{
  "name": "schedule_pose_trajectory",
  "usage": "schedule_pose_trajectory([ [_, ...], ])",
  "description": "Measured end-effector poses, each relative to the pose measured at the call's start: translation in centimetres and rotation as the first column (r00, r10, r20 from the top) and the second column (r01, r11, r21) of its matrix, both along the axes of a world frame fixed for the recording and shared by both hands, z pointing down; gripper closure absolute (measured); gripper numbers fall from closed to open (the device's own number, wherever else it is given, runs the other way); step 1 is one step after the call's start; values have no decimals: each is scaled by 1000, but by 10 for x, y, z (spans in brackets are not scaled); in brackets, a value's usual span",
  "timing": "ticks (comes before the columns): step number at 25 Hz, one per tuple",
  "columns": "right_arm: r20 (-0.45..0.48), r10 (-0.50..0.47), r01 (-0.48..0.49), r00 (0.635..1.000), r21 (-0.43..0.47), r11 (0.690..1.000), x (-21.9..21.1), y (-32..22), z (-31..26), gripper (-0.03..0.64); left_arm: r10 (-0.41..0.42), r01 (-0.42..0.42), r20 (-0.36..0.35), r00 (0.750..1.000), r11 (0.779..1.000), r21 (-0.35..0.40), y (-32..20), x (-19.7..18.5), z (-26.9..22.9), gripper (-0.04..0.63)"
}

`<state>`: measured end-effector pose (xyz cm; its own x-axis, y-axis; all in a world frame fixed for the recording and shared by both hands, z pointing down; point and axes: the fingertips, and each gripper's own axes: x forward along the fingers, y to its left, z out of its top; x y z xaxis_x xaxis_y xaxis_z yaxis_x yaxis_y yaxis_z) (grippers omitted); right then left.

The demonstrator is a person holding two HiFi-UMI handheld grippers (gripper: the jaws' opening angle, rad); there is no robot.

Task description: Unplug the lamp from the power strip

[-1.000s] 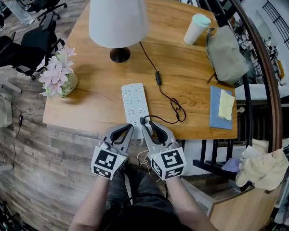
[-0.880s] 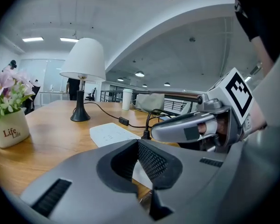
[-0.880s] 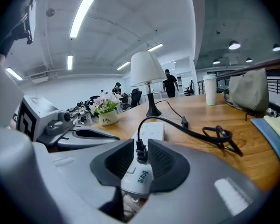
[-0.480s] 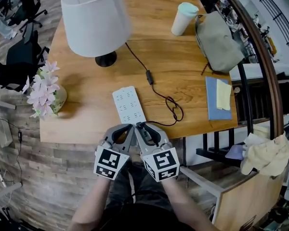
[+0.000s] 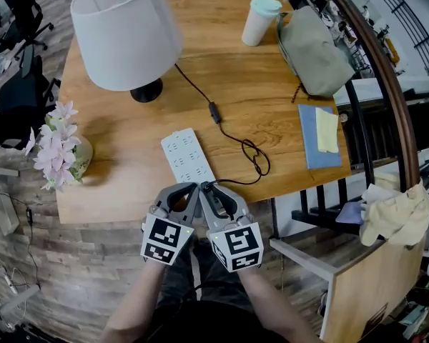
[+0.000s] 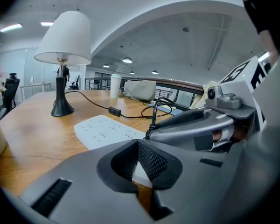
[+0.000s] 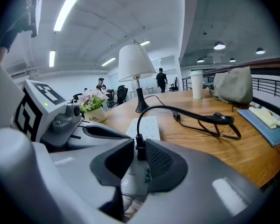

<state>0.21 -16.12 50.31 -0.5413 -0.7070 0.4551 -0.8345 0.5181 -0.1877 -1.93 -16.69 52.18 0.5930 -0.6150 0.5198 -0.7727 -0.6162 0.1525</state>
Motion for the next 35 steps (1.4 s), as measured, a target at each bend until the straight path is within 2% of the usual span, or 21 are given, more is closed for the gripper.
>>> schedule_pose_trajectory([
  [11, 47, 92, -91, 995, -13, 996, 5, -7, -2, 546, 25, -25, -20, 999, 1000, 2, 1, 1, 1, 598],
  [21, -141, 39, -28, 989, 75, 997, -6, -5, -9, 549, 19, -19, -37, 999, 1000, 3, 1, 1, 0, 598],
  [23, -119, 42, -35, 992, 65, 997, -5, -4, -8, 549, 20, -20, -39, 999, 1000, 2, 1, 0, 0, 598],
  [27, -7, 99, -99, 995, -5, 995, 4, -5, -2, 550, 24, -24, -37, 999, 1000, -4, 1, 1, 0, 598],
  [33, -123, 54, -46, 991, 64, 997, -5, -4, -10, 551, 16, -16, -42, 999, 1000, -5, 1, 1, 0, 598],
  [35, -122, 48, -41, 991, 63, 997, -5, -4, -9, 551, 18, -18, -44, 999, 1000, -5, 2, 1, 0, 598],
])
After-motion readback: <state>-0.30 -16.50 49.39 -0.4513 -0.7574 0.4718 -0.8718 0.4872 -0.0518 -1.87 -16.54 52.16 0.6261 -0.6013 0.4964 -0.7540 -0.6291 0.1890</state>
